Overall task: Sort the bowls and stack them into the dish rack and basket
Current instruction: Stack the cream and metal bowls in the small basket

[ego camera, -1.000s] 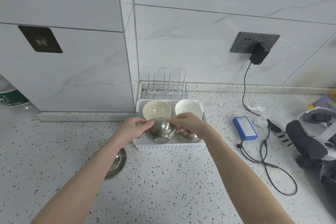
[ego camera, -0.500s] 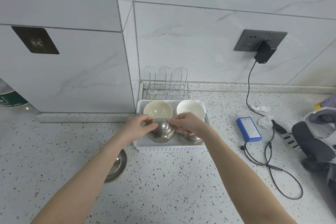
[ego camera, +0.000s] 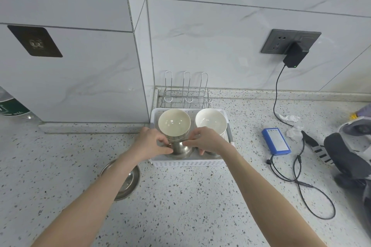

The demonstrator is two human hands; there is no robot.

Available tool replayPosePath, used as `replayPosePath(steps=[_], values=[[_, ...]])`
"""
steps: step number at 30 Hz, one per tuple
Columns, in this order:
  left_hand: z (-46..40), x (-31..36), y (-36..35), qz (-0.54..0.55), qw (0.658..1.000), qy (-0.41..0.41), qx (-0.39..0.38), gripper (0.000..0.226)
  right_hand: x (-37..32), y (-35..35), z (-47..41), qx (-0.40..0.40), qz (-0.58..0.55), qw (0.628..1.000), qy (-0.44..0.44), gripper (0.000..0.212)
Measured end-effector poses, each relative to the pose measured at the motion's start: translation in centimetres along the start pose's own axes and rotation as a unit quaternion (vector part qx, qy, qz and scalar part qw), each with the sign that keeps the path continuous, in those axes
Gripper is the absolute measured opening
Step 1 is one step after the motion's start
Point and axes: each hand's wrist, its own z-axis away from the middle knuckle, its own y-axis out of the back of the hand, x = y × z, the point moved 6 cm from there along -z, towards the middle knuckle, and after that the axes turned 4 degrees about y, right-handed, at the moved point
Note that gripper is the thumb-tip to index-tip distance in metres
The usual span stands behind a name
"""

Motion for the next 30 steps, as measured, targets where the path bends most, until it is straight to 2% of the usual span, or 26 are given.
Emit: replayPosePath(steps=[8,15,20,23,26,28,30], values=[[0.3,0.8,-0.2,-0.127,0.991,-0.04,0.023,0.034,-0.5,-0.5,0.7,-0.03,0.102,0.994,0.009,0.023],[0.9,0.4,-0.1,-0.18,0.982,-0.04,0.042,0.037,-1.2,-1.3,1.6,-0.025,0.141,0.99,0.015,0.031],[2.2,-0.6,0.5,-0.107,0.993,-0.016,0.047,0.04,-2.1,-1.2,3.3,0.008,0.129,0.991,0.037,0.041],[3.9,-2.2,1.9,-0.041,0.996,0.014,0.075,0.039,-2.6,-0.4,4.7,0.099,0.086,0.991,0.033,0.04],[6.4,-5.4,3.9,0.012,0.987,0.055,0.148,0.034,-3.7,-1.1,6.3,0.174,0.019,0.982,0.064,0.03],[8.4,-8.5,5.0,0.022,0.973,0.115,0.2,0.035,-4.5,-3.2,6.9,0.158,-0.002,0.984,0.077,0.024],[10.3,-11.8,5.4,0.017,0.956,0.191,0.221,0.04,-5.0,-6.4,7.1,0.103,-0.01,0.991,0.08,0.025]])
